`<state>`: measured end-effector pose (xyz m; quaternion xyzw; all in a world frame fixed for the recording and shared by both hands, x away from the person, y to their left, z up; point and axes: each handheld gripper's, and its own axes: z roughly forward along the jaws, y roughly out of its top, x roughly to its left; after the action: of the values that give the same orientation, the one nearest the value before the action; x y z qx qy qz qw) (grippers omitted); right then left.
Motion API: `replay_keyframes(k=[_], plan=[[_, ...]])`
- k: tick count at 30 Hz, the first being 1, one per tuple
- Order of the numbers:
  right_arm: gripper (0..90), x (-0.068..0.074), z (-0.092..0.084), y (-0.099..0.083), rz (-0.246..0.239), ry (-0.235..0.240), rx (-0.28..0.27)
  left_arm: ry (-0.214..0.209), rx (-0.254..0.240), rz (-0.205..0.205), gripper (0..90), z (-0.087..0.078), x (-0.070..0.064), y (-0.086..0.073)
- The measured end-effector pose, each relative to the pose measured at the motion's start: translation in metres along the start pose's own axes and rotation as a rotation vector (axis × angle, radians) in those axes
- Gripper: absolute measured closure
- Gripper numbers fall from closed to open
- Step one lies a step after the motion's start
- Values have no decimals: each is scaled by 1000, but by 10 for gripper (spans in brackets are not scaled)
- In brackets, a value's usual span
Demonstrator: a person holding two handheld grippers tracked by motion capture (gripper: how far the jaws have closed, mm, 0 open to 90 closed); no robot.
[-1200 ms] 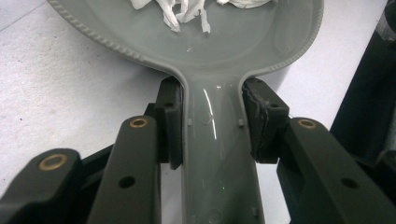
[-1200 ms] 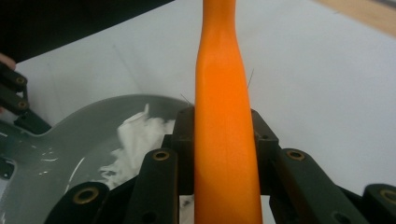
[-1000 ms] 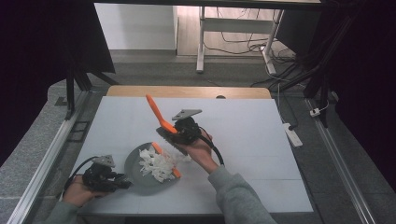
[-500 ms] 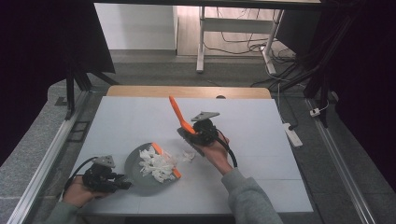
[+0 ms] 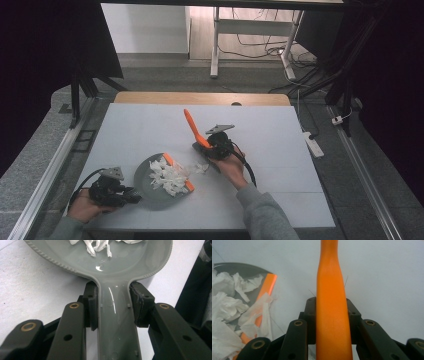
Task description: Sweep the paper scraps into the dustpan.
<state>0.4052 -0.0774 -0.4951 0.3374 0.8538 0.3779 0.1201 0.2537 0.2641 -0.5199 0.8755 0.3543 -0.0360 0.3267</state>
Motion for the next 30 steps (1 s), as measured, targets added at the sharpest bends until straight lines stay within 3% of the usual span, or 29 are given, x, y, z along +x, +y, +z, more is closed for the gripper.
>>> replay_keyframes(k=[6, 30], plan=[[705, 11, 7, 2, -22, 17, -1, -4, -2, -3, 617, 1, 0, 0], [705, 40, 19, 7, -26, 87, -4, -7, -4, -4, 617, 3, -1, 2]])
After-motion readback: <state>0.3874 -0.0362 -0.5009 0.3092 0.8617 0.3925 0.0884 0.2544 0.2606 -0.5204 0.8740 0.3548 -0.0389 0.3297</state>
